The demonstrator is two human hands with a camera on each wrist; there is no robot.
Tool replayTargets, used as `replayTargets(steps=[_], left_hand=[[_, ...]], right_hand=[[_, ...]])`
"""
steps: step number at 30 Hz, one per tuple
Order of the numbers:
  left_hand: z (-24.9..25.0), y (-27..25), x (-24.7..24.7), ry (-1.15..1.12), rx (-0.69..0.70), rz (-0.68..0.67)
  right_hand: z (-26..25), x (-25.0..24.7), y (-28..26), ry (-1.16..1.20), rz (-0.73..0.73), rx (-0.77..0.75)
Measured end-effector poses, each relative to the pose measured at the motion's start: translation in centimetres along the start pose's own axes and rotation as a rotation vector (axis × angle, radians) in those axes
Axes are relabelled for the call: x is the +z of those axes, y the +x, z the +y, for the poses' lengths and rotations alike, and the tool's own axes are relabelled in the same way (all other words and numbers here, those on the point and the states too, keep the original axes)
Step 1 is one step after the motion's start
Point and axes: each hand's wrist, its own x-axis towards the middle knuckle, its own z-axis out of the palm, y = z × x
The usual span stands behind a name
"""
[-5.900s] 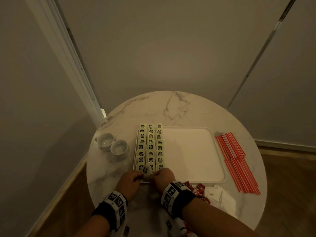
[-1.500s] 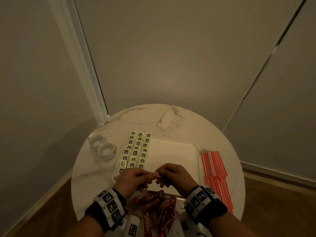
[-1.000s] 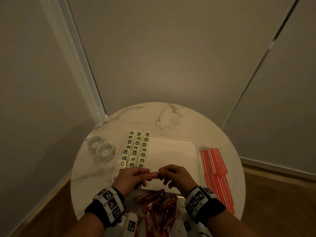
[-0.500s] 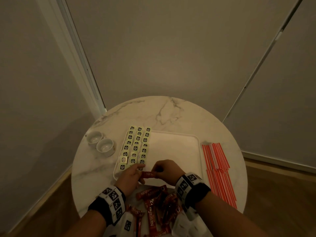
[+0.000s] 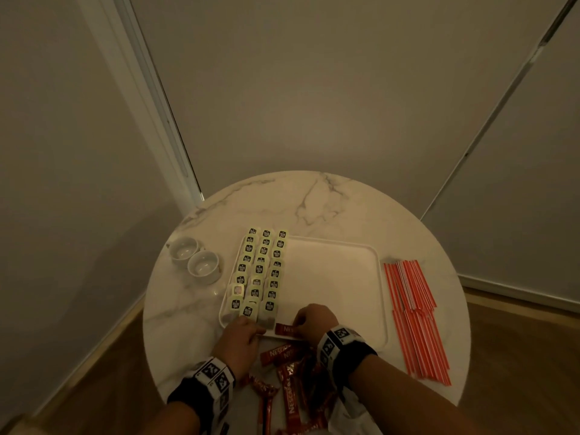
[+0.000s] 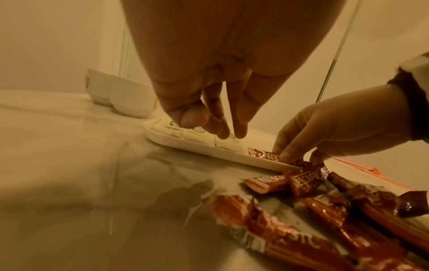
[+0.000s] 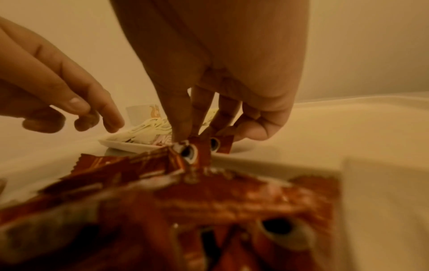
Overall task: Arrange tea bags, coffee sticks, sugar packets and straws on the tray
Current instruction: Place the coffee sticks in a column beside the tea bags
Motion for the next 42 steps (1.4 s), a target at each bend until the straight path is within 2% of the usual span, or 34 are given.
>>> replayTargets(steps=[9, 16, 23, 29, 32, 36, 39, 42], left_hand=[[-1.1, 0.2, 0.1, 0.069, 0.082, 0.022], [0.1, 0.3, 0.6, 0.121, 0.125, -0.049], [2.1, 0.1, 1.4, 0.132, 0.172, -0.087], [4.7, -0.7, 1.9, 0.069, 0.201, -0.144], [5.0, -0.8, 1.6, 0.052, 0.164, -0.152], [5.0, -0.3, 0.0, -0.066, 0.078, -0.178], [5.0, 0.2, -1.4, -0.28, 0.021, -0.152], [5.9, -0.1, -2.5, -0.427, 0.031, -0.125]], right_hand=[[0.0, 0.5, 0.4, -0.115, 0.049, -0.041], [0.1, 0.2, 0.4, -0.111, -0.009, -0.01], [1.7, -2.6, -0.8, 0.204, 0.171, -0.004], [3.1, -3.9, -3.5, 0.377, 0.221, -0.055], [3.3, -3.9, -4.8, 0.35, 0.182, -0.09], [3.2, -4.1, -6.4, 0.242, -0.019, -0.206], [2.9, -4.7, -7.1, 0.347, -0.076, -0.265], [2.7, -5.7, -7.9, 0.584, -0.086, -0.258]])
